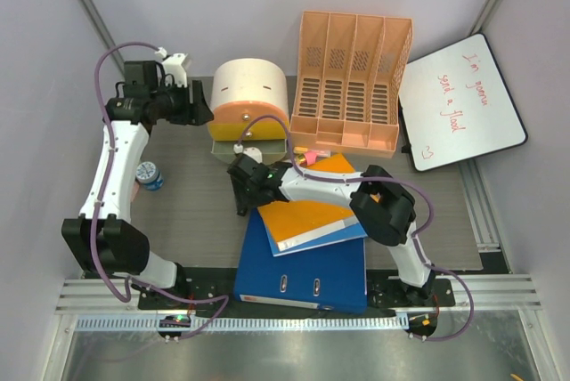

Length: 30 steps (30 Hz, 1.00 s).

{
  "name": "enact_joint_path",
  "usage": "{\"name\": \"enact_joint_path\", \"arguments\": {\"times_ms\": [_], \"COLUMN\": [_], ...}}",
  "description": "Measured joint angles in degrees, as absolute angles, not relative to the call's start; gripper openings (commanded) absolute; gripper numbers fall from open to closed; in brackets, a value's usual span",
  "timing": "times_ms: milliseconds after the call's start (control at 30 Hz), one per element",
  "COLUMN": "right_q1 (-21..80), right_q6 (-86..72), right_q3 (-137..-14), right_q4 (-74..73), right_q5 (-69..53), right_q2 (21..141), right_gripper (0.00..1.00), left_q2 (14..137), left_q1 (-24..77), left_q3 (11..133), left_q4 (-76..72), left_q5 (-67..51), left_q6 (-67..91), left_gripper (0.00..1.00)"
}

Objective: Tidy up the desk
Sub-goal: Pick up the stationery from the center of the board.

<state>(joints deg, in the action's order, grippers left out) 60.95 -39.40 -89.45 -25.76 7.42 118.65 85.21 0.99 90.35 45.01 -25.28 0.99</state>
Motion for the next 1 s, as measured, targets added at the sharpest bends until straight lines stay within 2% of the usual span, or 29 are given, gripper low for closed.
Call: {"name": "enact_joint_path", "arguments": {"times_ms": [233,600,700,800,833,1000], "right_q1": [60.47,60.38,60.38,60.62,60.73,61.78], "right_q6": [-40.05,-39.79,-39.64,-39.11,-39.0,-38.09], "right_q3": [-88.23,-95.29,-95.39,-95.39,-95.39,-95.39], "right_q4": [-27.03,-28.84,-28.91,-29.06,-29.12,-28.53], "right_q5": [10.17,12.43,13.04,13.93,14.28,15.62], "right_q2": [118.74,124.4,124.66,125.03,125.16,125.4], "right_gripper": [0.57,0.58,0.54,0.42,0.35,0.23], "left_q2": [85.21,84.86,84.86,84.86,84.86,84.86], "left_q1": [0.6,-1.28,-1.28,-1.26,-1.26,-1.28], "left_q3": [89.71,88.58,88.58,88.55,88.55,88.58], "left_q4": [45.01,44.99,44.99,44.99,44.99,45.01], "left_q5": [-26.63,-27.51,-27.57,-27.7,-27.7,-27.77], "left_q6": [0.99,0.99,0.99,0.99,0.99,0.99], "left_gripper": [0.63,0.63,0.63,0.63,0.63,0.63]}}
